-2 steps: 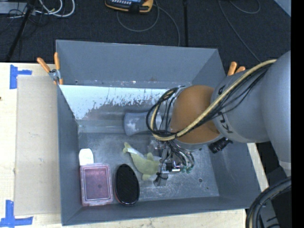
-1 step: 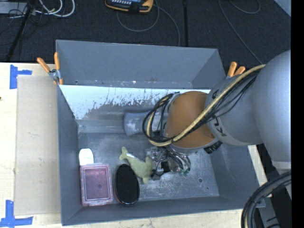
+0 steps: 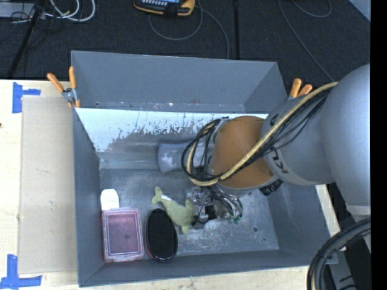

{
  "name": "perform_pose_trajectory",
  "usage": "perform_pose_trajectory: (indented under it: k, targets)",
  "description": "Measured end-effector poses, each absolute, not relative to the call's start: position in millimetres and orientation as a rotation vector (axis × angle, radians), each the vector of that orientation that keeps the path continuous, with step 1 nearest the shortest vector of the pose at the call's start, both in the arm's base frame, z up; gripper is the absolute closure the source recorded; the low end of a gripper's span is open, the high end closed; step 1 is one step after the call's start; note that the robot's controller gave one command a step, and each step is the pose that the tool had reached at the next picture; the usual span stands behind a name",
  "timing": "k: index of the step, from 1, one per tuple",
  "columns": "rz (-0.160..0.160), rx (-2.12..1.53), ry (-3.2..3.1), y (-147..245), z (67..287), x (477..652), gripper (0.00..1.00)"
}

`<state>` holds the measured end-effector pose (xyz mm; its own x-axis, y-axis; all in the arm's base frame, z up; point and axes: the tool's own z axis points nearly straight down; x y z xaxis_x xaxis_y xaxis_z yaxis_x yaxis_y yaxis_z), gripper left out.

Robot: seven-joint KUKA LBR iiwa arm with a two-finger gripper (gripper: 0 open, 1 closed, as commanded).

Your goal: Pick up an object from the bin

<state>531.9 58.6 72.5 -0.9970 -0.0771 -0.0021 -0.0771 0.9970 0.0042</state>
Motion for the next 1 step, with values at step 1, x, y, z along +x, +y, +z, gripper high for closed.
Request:
perform_pose_trajectory:
  k: [1]
  targets:
    - [0.007, -0.099, 3.138, 56.2, 203.4, 516.4, 1.0]
